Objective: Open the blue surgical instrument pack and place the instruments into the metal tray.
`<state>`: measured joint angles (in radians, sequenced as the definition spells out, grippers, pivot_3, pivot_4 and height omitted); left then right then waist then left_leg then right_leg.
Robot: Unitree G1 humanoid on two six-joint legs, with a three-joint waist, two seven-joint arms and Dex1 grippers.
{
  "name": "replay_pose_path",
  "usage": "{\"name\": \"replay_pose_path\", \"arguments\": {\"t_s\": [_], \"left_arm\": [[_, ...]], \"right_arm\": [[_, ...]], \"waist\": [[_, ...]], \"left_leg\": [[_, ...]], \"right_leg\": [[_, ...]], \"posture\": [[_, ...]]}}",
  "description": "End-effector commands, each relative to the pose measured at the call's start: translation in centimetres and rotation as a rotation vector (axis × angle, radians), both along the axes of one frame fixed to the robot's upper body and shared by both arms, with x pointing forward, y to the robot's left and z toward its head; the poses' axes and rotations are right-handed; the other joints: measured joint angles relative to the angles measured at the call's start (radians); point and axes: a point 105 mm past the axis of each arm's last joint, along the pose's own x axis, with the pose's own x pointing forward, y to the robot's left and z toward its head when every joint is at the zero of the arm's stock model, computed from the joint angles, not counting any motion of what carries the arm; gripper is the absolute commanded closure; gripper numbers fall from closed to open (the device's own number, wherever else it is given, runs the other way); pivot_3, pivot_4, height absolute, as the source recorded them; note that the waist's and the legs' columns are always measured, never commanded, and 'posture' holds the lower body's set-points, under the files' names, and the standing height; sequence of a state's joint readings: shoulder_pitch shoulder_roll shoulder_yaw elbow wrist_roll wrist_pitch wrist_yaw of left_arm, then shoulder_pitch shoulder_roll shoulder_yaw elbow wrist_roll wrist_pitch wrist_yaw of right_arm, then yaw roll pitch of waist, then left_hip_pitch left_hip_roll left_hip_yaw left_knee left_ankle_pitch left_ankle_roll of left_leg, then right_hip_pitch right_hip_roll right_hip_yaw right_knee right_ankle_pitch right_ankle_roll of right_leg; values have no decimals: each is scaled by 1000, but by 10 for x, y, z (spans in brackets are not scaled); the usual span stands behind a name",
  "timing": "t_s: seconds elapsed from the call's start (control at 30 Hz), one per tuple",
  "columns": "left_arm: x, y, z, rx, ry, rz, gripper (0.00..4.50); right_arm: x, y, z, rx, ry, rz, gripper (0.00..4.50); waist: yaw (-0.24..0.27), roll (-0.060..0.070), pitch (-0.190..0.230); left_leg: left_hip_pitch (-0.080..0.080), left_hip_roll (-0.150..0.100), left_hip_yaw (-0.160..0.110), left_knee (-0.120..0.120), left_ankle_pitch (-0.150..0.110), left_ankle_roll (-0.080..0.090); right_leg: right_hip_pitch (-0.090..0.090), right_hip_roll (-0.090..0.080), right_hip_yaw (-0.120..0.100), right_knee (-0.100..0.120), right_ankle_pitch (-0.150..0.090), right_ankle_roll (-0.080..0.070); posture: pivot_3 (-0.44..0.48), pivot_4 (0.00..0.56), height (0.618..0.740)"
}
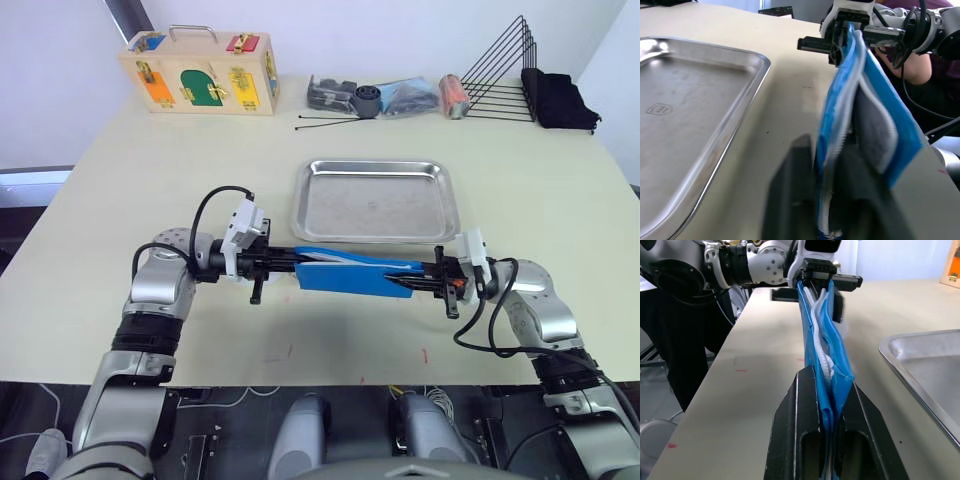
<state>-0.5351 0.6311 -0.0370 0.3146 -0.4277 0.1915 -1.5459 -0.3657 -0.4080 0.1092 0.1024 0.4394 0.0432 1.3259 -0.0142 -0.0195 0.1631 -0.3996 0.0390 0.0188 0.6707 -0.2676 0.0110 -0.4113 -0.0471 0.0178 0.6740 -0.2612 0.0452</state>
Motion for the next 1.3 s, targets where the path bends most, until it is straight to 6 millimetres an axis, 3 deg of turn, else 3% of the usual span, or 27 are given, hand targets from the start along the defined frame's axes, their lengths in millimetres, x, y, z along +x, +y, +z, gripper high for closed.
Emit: {"name": "replay_pose_path", "arguments": {"t_s": [0.03,0.37,0.4,0.43,0.53,0.63,0.67,0.7,0.93,0.97,1.0,1.03,1.13,1.23,1.27,1.3], "left_arm": [[-2,-1,9,-17,-32,-17,4485],[-5,-2,2,-13,-12,-9,4485],[-6,-3,1,-10,-11,-11,4500],[-6,-4,-1,-8,-8,-11,4500],[-7,-6,-5,0,4,-15,4500],[-10,-7,-9,6,22,-22,4500],[-10,-7,-10,7,27,-24,4500],[-10,-7,-11,8,30,-24,4500],[-10,-8,-17,5,65,-37,4500],[-9,-9,-18,6,71,-39,4500],[-9,-9,-19,7,76,-41,4500],[-8,-9,-20,8,80,-41,4500],[-4,-10,-20,7,87,-39,4500],[-2,-10,-22,10,92,-40,4500],[-1,-11,-22,11,92,-41,4500],[0,-11,-22,12,93,-41,4500]], "right_arm": [[-2,-1,8,-6,-34,16,4500],[3,-12,2,-43,52,-16,4500],[2,-12,2,-46,63,-11,3762],[1,-12,2,-52,74,-5,3571],[-2,-16,4,-52,87,-5,2282],[-5,-27,16,-30,107,-39,938],[-6,-31,22,-21,123,-49,301],[-8,-35,27,-13,144,-55,123],[-11,-37,68,153,193,-34,123],[-12,-35,68,158,207,-26,637],[-13,-34,66,147,219,-14,637],[-16,-31,60,123,228,3,1180],[-25,-23,42,69,257,45,1967],[-29,-19,27,36,266,63,3594],[-30,-18,24,34,270,65,3715],[-29,-18,18,18,269,57,4187]], "waist": [[0,0,0],[0,0,0],[0,0,0],[1,0,0],[1,0,0],[1,0,0],[1,0,0],[2,0,0],[0,0,0],[0,0,0],[0,0,0],[1,0,0],[3,0,0],[6,-1,0],[4,0,0],[3,0,0]], "left_leg": [[0,0,0,0,0,0],[0,0,0,0,0,0],[0,0,0,0,0,0],[0,0,0,0,0,0],[0,0,0,0,0,0],[0,0,0,0,0,0],[0,0,0,0,0,0],[0,0,0,0,0,0],[0,0,-1,0,0,0],[0,0,-1,0,0,0],[0,0,-1,0,0,0],[0,0,-1,0,0,0],[0,0,0,0,0,0],[-1,0,-1,0,0,0],[-1,0,-1,0,0,0],[-1,0,-1,0,0,0]], "right_leg": [[0,0,0,0,0,0],[0,0,0,0,0,0],[0,0,0,0,0,0],[0,0,0,0,0,0],[0,0,0,0,0,0],[0,0,0,0,0,0],[0,0,0,0,0,0],[0,0,0,0,0,0],[0,0,0,0,0,0],[0,0,0,0,0,0],[0,0,0,0,0,0],[0,0,0,0,0,0],[0,0,0,0,0,0],[0,0,-1,-1,0,0],[0,0,-1,-1,0,0],[0,0,0,-1,0,0]], "posture": [[0,150,740],[0,150,740],[0,150,740],[0,150,740],[0,150,740],[0,150,740],[0,150,740],[0,150,740],[0,150,740],[0,150,740],[0,150,740],[0,150,740],[0,150,740],[0,150,740],[0,150,740],[0,150,740]]}}
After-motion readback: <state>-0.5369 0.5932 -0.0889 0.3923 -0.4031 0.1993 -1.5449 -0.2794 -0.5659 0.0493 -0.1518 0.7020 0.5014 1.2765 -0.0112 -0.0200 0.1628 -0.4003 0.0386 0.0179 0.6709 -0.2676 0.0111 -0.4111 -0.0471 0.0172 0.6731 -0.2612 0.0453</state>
